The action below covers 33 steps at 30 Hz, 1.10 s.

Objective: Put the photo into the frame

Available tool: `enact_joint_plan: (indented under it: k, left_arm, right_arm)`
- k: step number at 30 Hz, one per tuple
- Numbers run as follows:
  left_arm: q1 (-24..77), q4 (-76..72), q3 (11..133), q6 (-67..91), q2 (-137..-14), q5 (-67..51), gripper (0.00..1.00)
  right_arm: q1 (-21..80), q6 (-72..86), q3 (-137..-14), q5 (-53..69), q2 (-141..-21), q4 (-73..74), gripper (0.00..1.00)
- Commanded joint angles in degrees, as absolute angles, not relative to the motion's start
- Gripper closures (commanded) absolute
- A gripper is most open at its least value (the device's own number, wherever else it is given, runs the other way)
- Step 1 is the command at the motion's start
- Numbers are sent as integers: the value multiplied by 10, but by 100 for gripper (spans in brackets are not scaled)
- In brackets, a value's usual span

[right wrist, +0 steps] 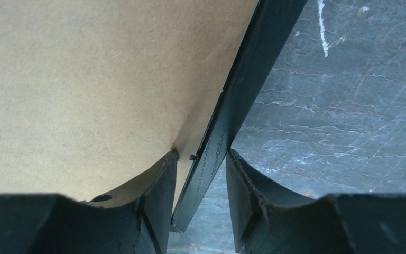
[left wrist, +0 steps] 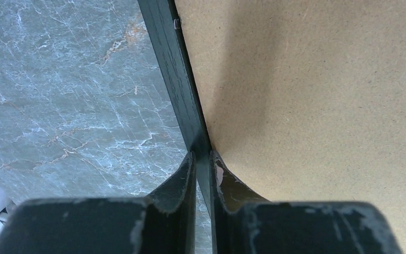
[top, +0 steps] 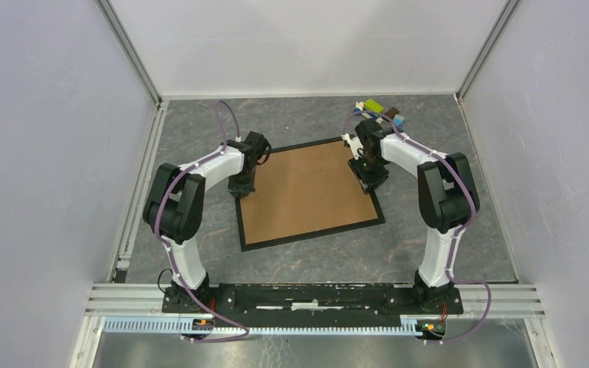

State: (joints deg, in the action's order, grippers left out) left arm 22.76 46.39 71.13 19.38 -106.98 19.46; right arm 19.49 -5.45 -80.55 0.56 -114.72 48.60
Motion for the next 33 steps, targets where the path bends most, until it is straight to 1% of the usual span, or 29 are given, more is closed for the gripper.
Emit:
enact_joint_plan:
  k: [1,3,8,11,14,16,18,20,22,25,33]
  left_arm:
    - [229,419,677,211,-1109,141,98]
    - [230,416,675,209,-1107,133,98]
    - [236,413,675,191,-1111,121,98]
    - [249,411,681,174,-1115,114,98]
    - [254,412,687,155,-1118,107,98]
    - [256,407,689,149,-1115,99,98]
    - [257,402,690,145,-1112,85,98]
    - [258,399,691,142,-1110,77,98]
    - [258,399,690,143,-1109,72,98]
    - [258,399,689,145,-1108,64,98]
    - [263,402,700,144,-1107,64,98]
  right_arm:
    - [215,10,-675,206,-1166,287,50]
    - [206,43,-626,239,-1120,241,48]
    - [196,132,-496,323,-1008,111,47]
    - [196,182,-422,343,-931,54,47]
    - [193,188,-393,327,-867,68,46]
    - [189,182,-384,320,-833,87,44]
    - [181,172,-385,288,-811,119,43]
    - [162,163,-401,205,-794,166,41]
    - [124,160,-419,161,-786,192,41]
    - [82,159,-446,176,-804,204,42]
    - [73,149,-578,202,-933,214,56]
